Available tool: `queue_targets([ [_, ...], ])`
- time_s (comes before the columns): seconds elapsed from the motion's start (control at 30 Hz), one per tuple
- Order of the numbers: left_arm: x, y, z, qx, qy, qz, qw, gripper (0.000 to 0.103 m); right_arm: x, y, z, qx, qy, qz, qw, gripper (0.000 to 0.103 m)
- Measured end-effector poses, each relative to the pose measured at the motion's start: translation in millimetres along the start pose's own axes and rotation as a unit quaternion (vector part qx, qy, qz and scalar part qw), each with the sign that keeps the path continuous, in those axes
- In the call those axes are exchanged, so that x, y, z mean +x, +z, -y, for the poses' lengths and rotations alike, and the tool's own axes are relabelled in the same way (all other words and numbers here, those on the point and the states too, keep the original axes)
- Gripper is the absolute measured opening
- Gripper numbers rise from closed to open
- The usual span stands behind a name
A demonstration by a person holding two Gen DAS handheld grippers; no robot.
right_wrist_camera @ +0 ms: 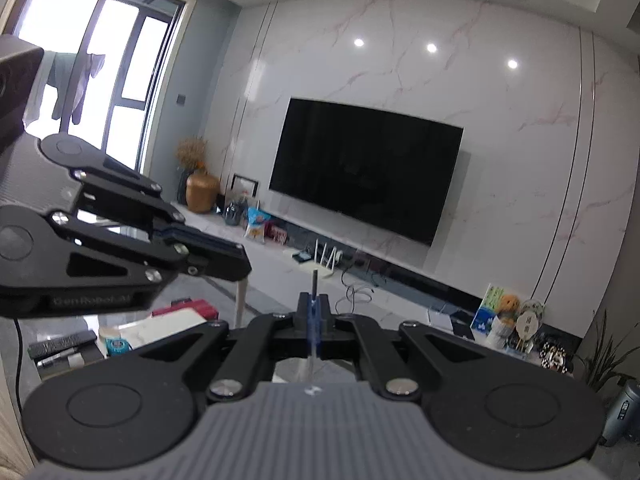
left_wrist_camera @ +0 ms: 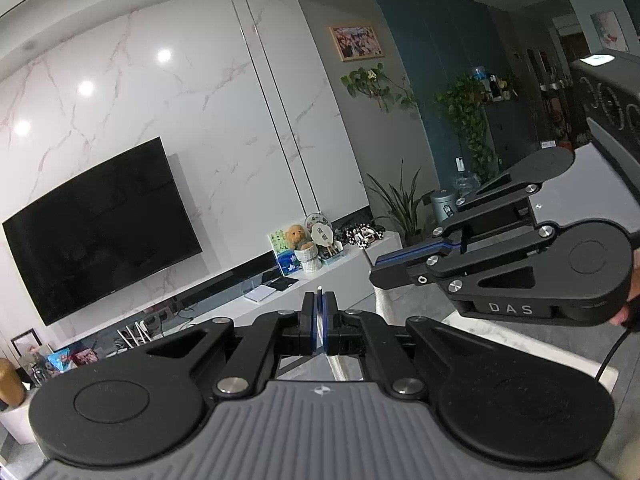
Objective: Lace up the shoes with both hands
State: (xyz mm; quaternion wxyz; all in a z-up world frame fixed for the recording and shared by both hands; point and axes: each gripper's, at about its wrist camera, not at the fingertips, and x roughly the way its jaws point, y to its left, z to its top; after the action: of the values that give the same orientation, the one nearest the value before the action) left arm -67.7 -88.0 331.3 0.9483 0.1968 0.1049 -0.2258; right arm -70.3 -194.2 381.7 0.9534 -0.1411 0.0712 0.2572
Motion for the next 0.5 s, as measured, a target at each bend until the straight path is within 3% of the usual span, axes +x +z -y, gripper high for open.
queue_targets([
  [0.5, -14.8, -2.2, -4.5, 0.007, 0.003, 0.01, 0.9999, 0.0, 3.4, 6.5, -13.1, -0.008, 0.004, 0.015, 1.0, 0.001],
])
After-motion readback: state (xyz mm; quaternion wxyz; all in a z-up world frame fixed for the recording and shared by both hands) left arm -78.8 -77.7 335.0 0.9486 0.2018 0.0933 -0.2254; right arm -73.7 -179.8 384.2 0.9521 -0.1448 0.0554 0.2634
